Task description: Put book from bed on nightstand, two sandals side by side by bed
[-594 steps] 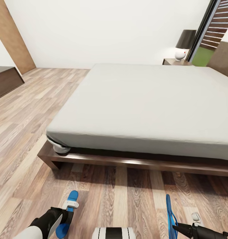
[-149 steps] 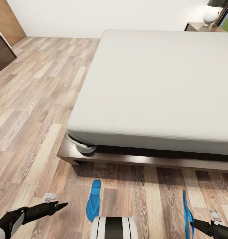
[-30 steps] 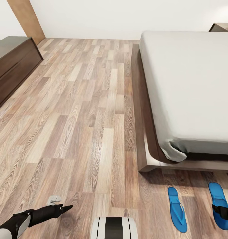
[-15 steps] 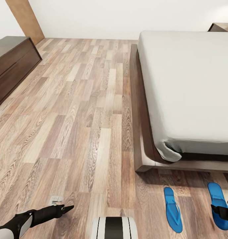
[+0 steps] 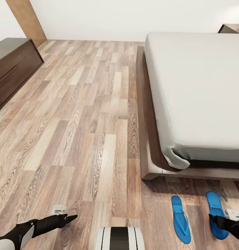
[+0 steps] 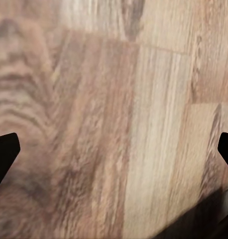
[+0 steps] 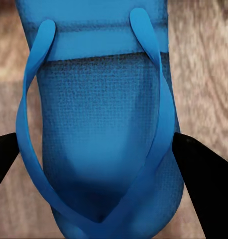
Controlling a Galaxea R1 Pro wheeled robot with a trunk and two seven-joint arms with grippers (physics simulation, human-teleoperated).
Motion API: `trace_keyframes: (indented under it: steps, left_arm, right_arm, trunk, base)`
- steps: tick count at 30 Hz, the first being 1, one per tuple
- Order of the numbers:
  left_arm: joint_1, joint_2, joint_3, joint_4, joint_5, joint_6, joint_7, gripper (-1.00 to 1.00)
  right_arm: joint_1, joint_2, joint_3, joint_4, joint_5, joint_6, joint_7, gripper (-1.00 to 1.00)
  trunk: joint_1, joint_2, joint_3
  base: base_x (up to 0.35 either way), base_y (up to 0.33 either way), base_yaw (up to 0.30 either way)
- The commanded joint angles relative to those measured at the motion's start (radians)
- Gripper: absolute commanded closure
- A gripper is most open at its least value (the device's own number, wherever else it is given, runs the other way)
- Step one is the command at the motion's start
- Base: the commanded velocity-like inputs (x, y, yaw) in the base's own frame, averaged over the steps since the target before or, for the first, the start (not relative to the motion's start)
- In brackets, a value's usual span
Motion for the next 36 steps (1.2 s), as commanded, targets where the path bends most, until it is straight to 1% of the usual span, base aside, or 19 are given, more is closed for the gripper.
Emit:
trace_keyframes:
  steps: [1,4,11,14,15,17,18,20,21,23,27,35,36]
  left_arm:
    - [0.0,0.0,0.007,-0.001,-0.004,0.007,-0.005,-1.0]
    - [0.0,-0.001,0.007,-0.001,-0.004,0.007,-0.005,-1.0]
    - [0.0,-0.006,0.007,-0.001,-0.004,0.008,-0.005,-1.0]
    - [0.0,-0.006,0.007,-0.001,-0.004,0.008,-0.005,-1.0]
    - [0.0,-0.006,0.007,-0.001,-0.004,0.008,-0.005,-1.0]
    - [0.0,-0.006,0.007,-0.001,-0.004,0.008,-0.005,-1.0]
    - [0.0,-0.006,0.007,-0.001,-0.004,0.008,-0.005,-1.0]
    - [0.0,-0.006,0.007,-0.001,-0.004,0.008,-0.005,-1.0]
    - [0.0,-0.006,0.007,-0.001,-0.004,0.008,-0.005,-1.0]
    - [0.0,-0.007,0.007,-0.001,-0.004,0.008,-0.005,-1.0]
    - [0.0,-0.007,0.007,-0.001,-0.004,0.008,-0.004,-1.0]
    - [0.0,-0.007,0.007,-0.001,-0.004,0.008,-0.004,-1.0]
    - [0.0,-0.007,0.007,-0.001,-0.004,0.008,-0.004,-1.0]
  right_arm:
    - [-0.001,0.003,-0.008,0.001,0.006,-0.003,0.006,1.0]
    - [-0.001,0.01,-0.008,0.001,0.006,-0.003,0.007,1.0]
    - [-0.001,0.014,-0.007,0.005,0.007,-0.003,0.008,1.0]
    - [-0.001,0.02,-0.005,0.012,0.008,-0.005,0.009,1.0]
    - [-0.001,0.026,-0.005,0.013,0.008,-0.005,0.009,1.0]
    - [-0.001,0.04,-0.005,0.014,0.027,-0.006,0.009,1.0]
    - [-0.001,0.049,-0.004,0.015,0.062,-0.007,0.009,1.0]
    - [-0.001,0.06,-0.004,0.015,0.117,-0.007,0.009,1.0]
    - [-0.001,0.063,-0.004,0.015,0.139,-0.007,0.009,1.0]
    - [-0.001,0.066,-0.005,0.015,0.167,-0.007,0.009,1.0]
    - [-0.001,0.067,-0.006,0.015,0.178,-0.006,0.009,1.0]
    - [-0.001,0.068,-0.006,0.015,0.18,-0.006,0.009,1.0]
    - [-0.001,0.068,-0.006,0.015,0.18,-0.006,0.009,1.0]
  trunk:
    - [0.0,0.0,-0.001]
    - [0.0,0.0,-0.001]
    - [0.0,0.0,-0.001]
    - [0.0,0.0,-0.001]
    - [0.0,0.0,-0.001]
    - [0.0,0.0,-0.001]
    - [0.0,0.0,-0.001]
    - [0.0,0.0,-0.001]
    - [0.0,0.0,-0.001]
    - [0.0,0.0,-0.001]
    - [0.0,0.0,-0.001]
    - [0.0,0.0,-0.001]
    - [0.0,0.0,-0.004]
  base:
    - [0.0,0.0,0.0]
    - [0.0,0.0,0.0]
    - [0.0,0.0,0.0]
    - [0.0,0.0,0.0]
    - [0.0,0.0,0.0]
    - [0.0,0.0,0.0]
    - [0.0,0.0,0.0]
    - [0.0,0.0,0.0]
    - [0.0,0.0,0.0]
    - [0.0,0.0,0.0]
    - [0.0,0.0,0.0]
    - [0.0,0.0,0.0]
    - [0.0,0.0,0.0]
